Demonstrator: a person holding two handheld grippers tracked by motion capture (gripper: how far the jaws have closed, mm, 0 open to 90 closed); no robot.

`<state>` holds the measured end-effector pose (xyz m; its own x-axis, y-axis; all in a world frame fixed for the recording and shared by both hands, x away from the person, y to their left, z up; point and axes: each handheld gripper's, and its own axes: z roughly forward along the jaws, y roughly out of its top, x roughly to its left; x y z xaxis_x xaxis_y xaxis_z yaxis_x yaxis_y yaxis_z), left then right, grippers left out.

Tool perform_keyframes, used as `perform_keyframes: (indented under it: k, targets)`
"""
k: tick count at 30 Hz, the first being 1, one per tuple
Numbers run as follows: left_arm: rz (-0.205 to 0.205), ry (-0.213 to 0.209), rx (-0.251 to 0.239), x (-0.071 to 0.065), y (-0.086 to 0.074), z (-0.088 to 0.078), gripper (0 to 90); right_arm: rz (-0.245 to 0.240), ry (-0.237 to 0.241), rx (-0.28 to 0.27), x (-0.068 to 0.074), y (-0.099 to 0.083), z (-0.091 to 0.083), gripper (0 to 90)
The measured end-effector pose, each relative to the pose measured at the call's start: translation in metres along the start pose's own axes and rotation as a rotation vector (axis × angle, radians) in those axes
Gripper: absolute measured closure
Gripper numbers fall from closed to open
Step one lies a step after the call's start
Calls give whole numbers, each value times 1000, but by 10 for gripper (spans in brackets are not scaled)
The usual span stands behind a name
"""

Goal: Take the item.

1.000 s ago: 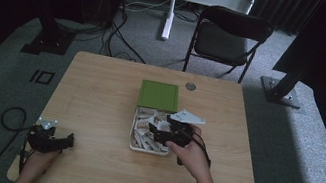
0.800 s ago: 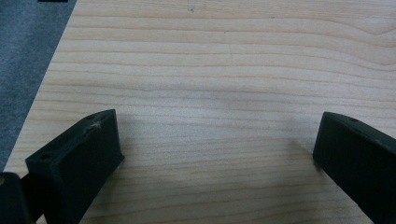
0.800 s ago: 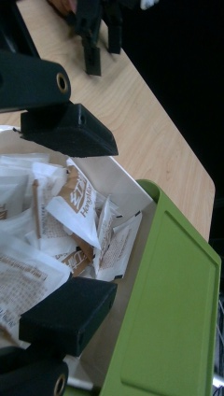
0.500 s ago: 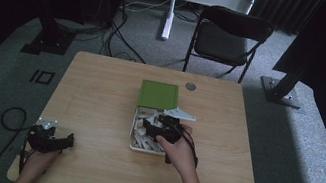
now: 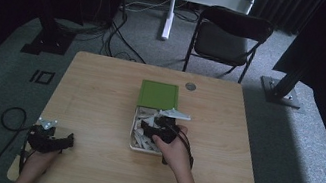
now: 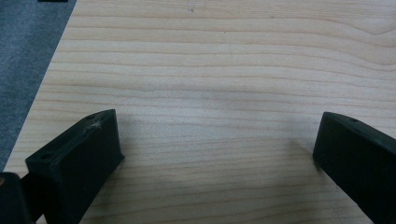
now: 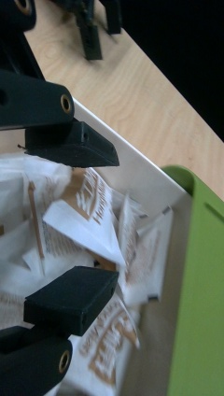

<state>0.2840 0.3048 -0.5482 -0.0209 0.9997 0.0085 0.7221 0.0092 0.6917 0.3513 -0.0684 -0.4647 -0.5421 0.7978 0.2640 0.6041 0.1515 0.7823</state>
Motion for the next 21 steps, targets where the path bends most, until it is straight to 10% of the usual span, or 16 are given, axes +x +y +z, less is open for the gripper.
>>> perform_keyframes:
  k: [21]
  targets:
    - [1,0,0,0,0,0,14,-69,39,-17,9,0,7,527]
